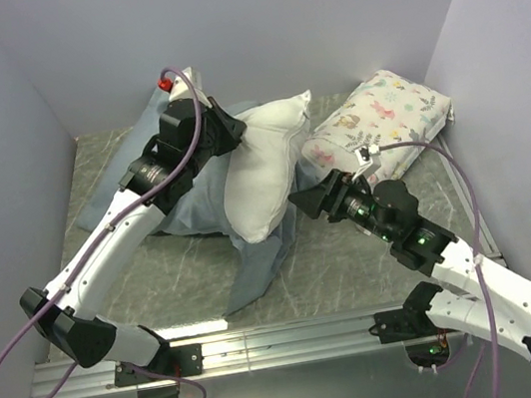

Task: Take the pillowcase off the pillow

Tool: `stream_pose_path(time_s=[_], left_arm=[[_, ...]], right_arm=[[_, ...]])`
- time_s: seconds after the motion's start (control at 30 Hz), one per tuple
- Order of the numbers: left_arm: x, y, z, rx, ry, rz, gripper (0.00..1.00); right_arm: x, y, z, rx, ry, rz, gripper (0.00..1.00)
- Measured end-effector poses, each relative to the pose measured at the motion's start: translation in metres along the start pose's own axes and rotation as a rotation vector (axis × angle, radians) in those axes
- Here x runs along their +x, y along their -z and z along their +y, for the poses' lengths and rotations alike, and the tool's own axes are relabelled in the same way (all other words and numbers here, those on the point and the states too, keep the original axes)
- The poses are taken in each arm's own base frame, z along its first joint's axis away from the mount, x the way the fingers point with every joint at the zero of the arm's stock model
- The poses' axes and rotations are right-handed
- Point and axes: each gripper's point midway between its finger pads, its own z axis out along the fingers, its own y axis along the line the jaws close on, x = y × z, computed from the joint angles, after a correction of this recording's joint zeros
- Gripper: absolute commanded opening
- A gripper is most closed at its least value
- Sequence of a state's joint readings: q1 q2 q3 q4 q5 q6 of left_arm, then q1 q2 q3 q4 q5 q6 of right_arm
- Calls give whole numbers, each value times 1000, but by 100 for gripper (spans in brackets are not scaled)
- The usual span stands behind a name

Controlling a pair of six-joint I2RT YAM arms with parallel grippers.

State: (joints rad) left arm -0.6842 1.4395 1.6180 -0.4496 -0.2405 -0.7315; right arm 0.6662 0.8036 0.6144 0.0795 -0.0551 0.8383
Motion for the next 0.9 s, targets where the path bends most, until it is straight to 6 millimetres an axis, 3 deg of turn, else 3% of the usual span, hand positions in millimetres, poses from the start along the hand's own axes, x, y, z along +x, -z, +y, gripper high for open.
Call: stream_pose_path(time_s=[0.2, 0.53, 0.9], left_arm=[[9, -9, -4, 18, 17, 26, 0], [21, -16, 0, 16, 19, 47, 0], [25, -18, 1, 18, 18, 51, 0]], right_arm=[[-2, 8, 13, -13, 32, -36, 92], [11, -13, 10, 63, 77, -14, 94], [-9, 12, 33, -18, 50, -115, 96]])
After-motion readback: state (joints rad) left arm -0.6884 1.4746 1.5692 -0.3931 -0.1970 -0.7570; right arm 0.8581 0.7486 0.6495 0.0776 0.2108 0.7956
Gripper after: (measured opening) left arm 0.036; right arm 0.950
